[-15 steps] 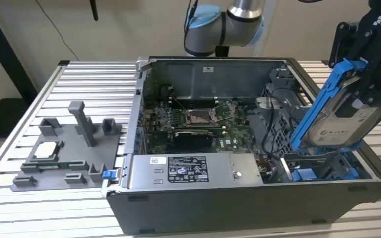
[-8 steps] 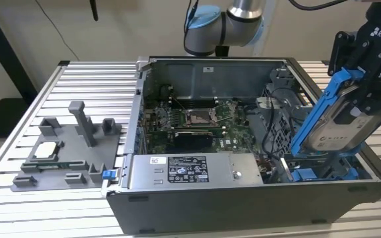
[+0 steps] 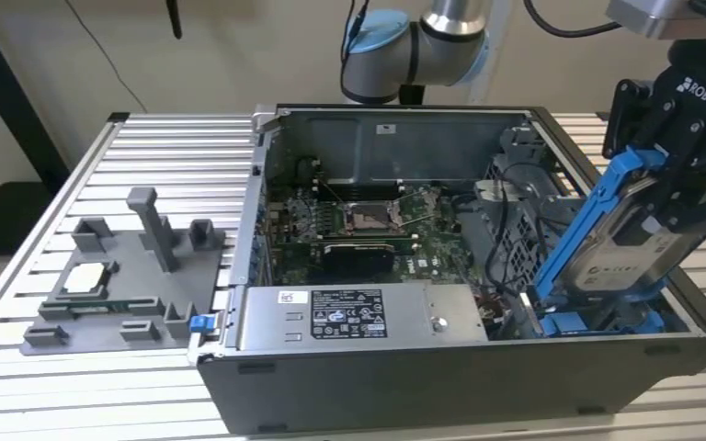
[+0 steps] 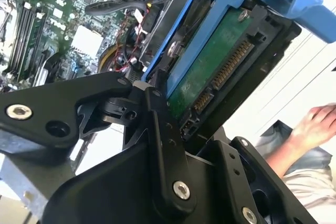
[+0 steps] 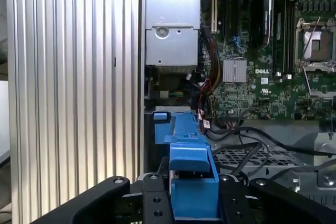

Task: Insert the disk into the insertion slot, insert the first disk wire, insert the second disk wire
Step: 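Insert the disk into the insertion slot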

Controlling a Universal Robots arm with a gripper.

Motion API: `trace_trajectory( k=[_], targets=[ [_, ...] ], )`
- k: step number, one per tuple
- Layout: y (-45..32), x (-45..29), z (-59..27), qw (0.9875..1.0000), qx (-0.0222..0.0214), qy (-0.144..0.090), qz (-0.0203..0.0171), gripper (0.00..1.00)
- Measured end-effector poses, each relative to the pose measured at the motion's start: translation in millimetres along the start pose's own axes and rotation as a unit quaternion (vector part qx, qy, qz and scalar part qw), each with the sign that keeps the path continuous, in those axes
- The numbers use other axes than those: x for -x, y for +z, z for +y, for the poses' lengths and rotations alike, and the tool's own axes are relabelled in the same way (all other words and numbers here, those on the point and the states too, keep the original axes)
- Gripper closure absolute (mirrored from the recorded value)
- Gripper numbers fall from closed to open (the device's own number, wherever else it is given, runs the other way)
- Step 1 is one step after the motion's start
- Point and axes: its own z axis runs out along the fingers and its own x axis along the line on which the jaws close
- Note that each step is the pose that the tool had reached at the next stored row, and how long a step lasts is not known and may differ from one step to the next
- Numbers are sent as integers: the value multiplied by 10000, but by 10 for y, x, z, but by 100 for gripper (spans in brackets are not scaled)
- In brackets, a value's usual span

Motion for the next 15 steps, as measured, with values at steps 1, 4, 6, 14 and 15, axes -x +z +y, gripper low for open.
trace_trajectory(
  k=[1,4,6,14,15],
  targets=[
    [18,0,-1,10000,0,-2,0,100],
    [72,0,-3,10000,0,-10,0,100],
    [102,0,-4,10000,0,-14,0,100],
    [163,0,-30,10000,-1,-36,1,100],
    [171,1,-34,10000,0,-37,1,100]
  ],
)
